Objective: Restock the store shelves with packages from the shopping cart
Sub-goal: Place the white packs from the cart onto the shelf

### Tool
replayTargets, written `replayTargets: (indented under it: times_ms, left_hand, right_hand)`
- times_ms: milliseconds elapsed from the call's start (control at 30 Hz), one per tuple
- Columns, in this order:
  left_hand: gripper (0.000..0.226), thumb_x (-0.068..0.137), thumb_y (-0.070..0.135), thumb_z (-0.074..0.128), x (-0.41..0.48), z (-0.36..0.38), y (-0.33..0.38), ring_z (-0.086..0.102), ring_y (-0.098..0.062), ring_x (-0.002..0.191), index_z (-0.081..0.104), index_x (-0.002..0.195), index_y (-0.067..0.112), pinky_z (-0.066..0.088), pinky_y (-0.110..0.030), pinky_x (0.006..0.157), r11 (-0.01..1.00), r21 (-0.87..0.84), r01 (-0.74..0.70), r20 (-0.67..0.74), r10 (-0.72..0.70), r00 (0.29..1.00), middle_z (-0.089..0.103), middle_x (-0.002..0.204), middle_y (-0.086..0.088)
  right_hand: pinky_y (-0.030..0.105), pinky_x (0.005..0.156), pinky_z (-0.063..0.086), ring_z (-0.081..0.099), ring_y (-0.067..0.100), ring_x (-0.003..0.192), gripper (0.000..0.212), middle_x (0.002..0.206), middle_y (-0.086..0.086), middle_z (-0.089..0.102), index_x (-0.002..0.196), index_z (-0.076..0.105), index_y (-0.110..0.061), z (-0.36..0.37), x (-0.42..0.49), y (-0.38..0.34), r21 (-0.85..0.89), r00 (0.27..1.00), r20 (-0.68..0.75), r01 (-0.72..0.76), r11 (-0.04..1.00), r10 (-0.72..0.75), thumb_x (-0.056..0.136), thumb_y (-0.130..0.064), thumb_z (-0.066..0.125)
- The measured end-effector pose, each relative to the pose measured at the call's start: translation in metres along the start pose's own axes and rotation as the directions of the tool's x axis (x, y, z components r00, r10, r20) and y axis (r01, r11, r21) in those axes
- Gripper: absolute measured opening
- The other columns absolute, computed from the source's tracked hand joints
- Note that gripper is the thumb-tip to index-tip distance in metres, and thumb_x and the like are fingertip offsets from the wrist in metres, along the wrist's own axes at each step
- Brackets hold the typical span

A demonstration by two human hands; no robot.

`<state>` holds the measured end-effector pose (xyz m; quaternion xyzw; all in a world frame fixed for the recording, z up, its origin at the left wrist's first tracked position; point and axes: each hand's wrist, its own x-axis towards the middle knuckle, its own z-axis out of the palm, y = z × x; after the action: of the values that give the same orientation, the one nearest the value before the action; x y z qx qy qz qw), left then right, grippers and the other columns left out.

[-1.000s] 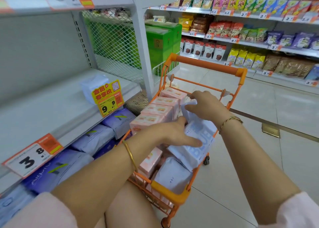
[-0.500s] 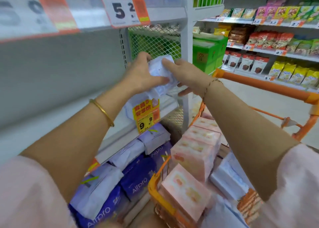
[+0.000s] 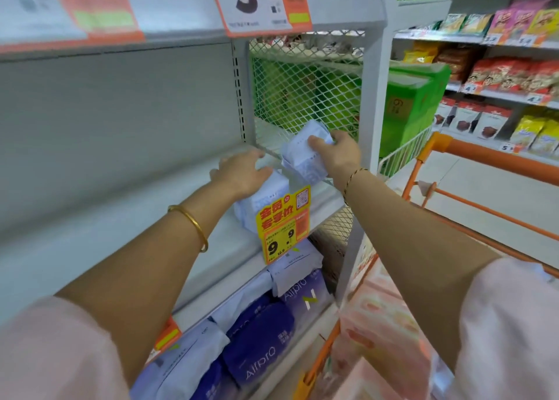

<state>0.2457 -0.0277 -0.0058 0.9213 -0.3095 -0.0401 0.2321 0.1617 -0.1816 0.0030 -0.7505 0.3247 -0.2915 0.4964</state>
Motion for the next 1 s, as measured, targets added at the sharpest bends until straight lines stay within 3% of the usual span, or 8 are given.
replayTargets:
  times_ms: [67, 133, 267, 367, 500, 733, 1000]
  left_hand:
    - [0.064, 0.078, 0.057, 0.04, -0.002, 0.008, -0.005, 0.036, -0.028, 0.134, 0.04, 0.137, 0.032, 0.03, -0.046, 0.11, 1.0, 0.027, 0.015, 0.084, -0.017, 0.996, 0.041, 0.146, 0.001]
    - [0.058, 0.083, 0.054, 0.041, -0.002, 0.012, -0.007, 0.036, -0.029, 0.133, 0.04, 0.137, 0.032, 0.03, -0.046, 0.11, 0.999, 0.036, 0.005, 0.096, -0.008, 0.995, 0.041, 0.146, 0.002]
    - [0.045, 0.092, 0.044, 0.045, 0.0, 0.014, -0.009, 0.036, -0.03, 0.132, 0.041, 0.136, 0.033, 0.031, -0.045, 0.109, 0.997, 0.079, -0.02, 0.073, 0.014, 0.997, 0.042, 0.145, 0.003]
    - [0.044, 0.094, 0.044, 0.043, -0.002, 0.014, -0.007, 0.034, -0.03, 0.132, 0.041, 0.136, 0.034, 0.03, -0.043, 0.108, 0.995, 0.094, -0.02, 0.066, 0.014, 0.998, 0.04, 0.145, 0.004]
    - [0.044, 0.095, 0.044, 0.042, -0.006, 0.014, -0.003, 0.032, -0.031, 0.132, 0.04, 0.137, 0.033, 0.03, -0.042, 0.108, 0.994, 0.104, -0.021, 0.067, 0.014, 0.998, 0.04, 0.145, 0.002]
    - [0.043, 0.096, 0.043, 0.04, -0.012, 0.014, 0.002, 0.032, -0.029, 0.131, 0.039, 0.138, 0.035, 0.029, -0.041, 0.104, 0.993, 0.121, -0.005, 0.058, -0.002, 0.998, 0.04, 0.145, 0.001]
    - [0.045, 0.095, 0.042, 0.043, -0.015, 0.015, -0.005, 0.033, -0.029, 0.133, 0.041, 0.138, 0.028, 0.028, -0.042, 0.11, 0.998, 0.064, -0.019, 0.041, 0.016, 0.999, 0.04, 0.146, -0.001]
  right_hand:
    - [0.05, 0.092, 0.049, 0.054, 0.036, 0.114, 0.054, 0.122, 0.016, 0.054, 0.131, 0.045, -0.002, 0.006, 0.005, 0.009, -0.045, 0.994, 0.094, -0.05, 0.998, 0.054, 0.09, -0.035, 0.057]
    - [0.049, 0.088, 0.051, 0.053, 0.038, 0.114, 0.052, 0.122, 0.016, 0.051, 0.134, 0.041, -0.003, 0.011, 0.008, 0.013, -0.107, 0.981, 0.166, -0.081, 0.991, 0.098, 0.094, -0.035, 0.05]
    - [0.043, 0.1, 0.04, 0.041, 0.036, 0.127, 0.052, 0.13, 0.019, 0.052, 0.14, 0.033, -0.008, 0.014, 0.014, 0.021, -0.426, 0.987, 0.155, 0.022, 0.904, 0.049, 0.097, -0.036, 0.039]
    - [0.044, 0.101, 0.037, 0.032, 0.036, 0.133, 0.043, 0.132, 0.017, 0.05, 0.137, 0.036, -0.013, 0.014, 0.016, 0.025, -0.541, 0.983, 0.186, 0.106, 0.835, -0.004, 0.098, -0.03, 0.038]
    - [0.046, 0.1, 0.042, 0.046, 0.038, 0.121, 0.037, 0.136, 0.017, 0.046, 0.132, 0.045, -0.012, 0.019, 0.022, 0.03, -0.533, 0.959, 0.276, 0.205, 0.821, -0.06, 0.097, -0.025, 0.04]
    - [0.045, 0.098, 0.043, 0.048, 0.038, 0.118, 0.038, 0.136, 0.019, 0.045, 0.135, 0.042, -0.01, 0.015, 0.019, 0.028, -0.566, 0.939, 0.338, 0.259, 0.783, -0.067, 0.099, -0.02, 0.037]
    - [0.044, 0.098, 0.043, 0.048, 0.038, 0.119, 0.04, 0.135, 0.021, 0.046, 0.136, 0.037, -0.008, -0.001, 0.004, 0.018, -0.618, 0.936, 0.342, 0.288, 0.731, -0.079, 0.1, -0.024, 0.036]
